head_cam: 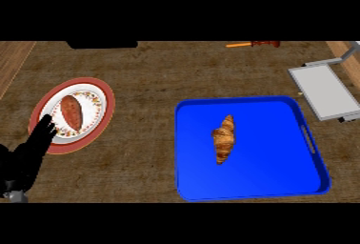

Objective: Pick the bell pepper from the tray and place it in the tiered shelf

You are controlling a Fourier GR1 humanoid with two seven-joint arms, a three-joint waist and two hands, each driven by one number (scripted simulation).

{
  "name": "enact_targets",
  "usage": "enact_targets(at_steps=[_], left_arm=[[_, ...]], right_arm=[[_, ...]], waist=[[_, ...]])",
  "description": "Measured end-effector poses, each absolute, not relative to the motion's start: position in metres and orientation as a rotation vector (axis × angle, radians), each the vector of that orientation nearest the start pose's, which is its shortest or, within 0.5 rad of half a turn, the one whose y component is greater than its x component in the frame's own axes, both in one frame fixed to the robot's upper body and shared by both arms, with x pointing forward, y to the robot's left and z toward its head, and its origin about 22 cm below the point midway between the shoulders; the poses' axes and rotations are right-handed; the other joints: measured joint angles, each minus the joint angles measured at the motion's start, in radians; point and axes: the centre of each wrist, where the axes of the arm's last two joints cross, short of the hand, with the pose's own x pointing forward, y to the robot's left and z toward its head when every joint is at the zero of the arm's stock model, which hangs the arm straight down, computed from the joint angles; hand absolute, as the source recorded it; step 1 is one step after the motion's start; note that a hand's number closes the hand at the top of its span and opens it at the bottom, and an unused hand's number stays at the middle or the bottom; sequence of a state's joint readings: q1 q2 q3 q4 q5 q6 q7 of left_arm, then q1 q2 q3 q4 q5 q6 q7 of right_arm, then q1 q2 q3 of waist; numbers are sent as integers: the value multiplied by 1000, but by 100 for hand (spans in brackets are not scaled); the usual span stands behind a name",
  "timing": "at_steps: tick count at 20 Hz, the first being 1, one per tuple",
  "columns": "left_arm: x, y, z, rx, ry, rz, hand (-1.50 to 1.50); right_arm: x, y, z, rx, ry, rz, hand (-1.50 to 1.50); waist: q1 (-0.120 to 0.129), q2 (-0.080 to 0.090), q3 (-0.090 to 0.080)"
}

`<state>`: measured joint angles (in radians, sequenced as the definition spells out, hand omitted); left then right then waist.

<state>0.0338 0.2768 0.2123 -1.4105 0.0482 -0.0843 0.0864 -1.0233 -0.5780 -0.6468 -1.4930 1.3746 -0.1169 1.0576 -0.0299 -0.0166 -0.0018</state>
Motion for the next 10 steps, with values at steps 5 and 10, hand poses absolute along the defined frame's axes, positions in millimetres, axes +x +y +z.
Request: enact_targets(at_steps=[5, 10], left_arm=[[214, 358, -17, 297, -1297, -4, 0], [212, 369, -12, 313, -1289, 6, 0]], right_arm=[[247, -349, 398, -1718, -1058, -887, -150], [199, -326, 404, -1737, -1094, -884, -150]], waist=[[-21, -11, -1], [-39, -22, -3]])
